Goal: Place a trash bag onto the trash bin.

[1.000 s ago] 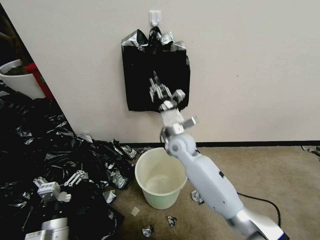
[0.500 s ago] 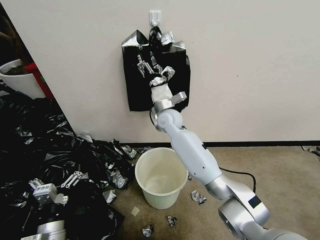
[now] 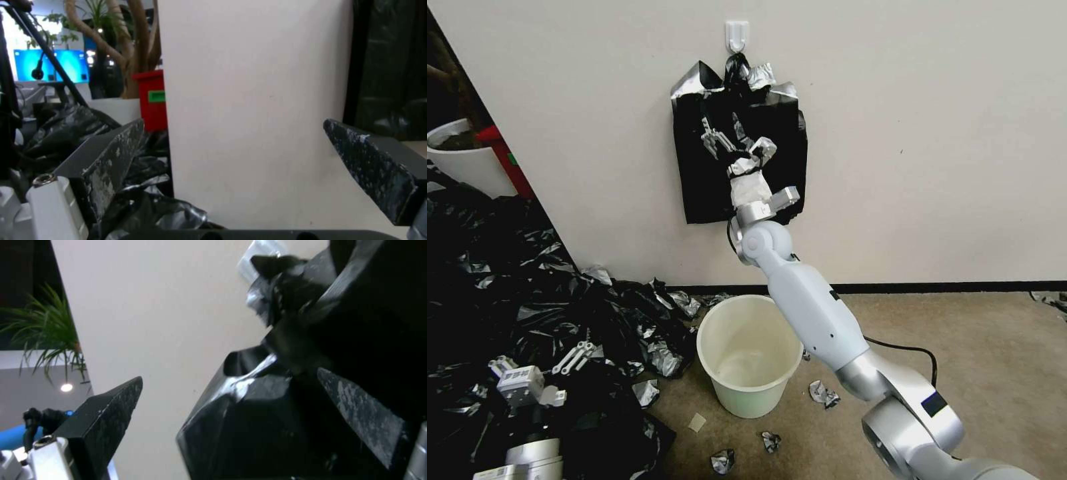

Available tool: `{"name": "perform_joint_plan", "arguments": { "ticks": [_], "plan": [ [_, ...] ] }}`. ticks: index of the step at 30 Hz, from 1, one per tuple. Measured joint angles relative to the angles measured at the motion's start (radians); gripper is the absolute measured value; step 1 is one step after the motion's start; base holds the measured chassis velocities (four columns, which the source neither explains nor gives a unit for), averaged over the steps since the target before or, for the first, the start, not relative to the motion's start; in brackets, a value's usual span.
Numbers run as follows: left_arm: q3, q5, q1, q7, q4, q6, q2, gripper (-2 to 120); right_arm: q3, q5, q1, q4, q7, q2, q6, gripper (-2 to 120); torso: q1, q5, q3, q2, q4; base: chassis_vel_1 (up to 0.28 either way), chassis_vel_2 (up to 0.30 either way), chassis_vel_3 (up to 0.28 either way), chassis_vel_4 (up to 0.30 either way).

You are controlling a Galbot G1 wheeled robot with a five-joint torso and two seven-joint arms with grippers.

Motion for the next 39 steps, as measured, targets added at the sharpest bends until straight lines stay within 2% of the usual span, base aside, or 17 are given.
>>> {"name": "perform_joint_plan", "arguments": {
  "ticks": [16,32,39],
  "plan": [
    [0.004,-0.003,-0.012,-0.002,0.017,0.0,0.002,100,0.007,0.026,0.008,-0.013,0.042,0.0,-0.017,100,0.0,0.0,0.0,0.0,-0.0001,0.0,0.0,0.0,0.0],
    [0.002,-0.002,-0.009,-0.003,0.019,-0.004,0.003,100,0.013,0.063,0.042,-0.011,-0.022,0.001,-0.017,98,0.0,0.0,0.0,0.0,0.0001,0.0,0.0,0.0,0.0],
    [0.002,-0.002,-0.008,-0.003,0.02,-0.005,0.003,100,0.026,0.149,0.06,-0.033,-0.019,0.001,-0.027,97,0.0,0.0,0.0,0.0,0.0,0.0,0.0,0.0,0.0]
  ]
}}
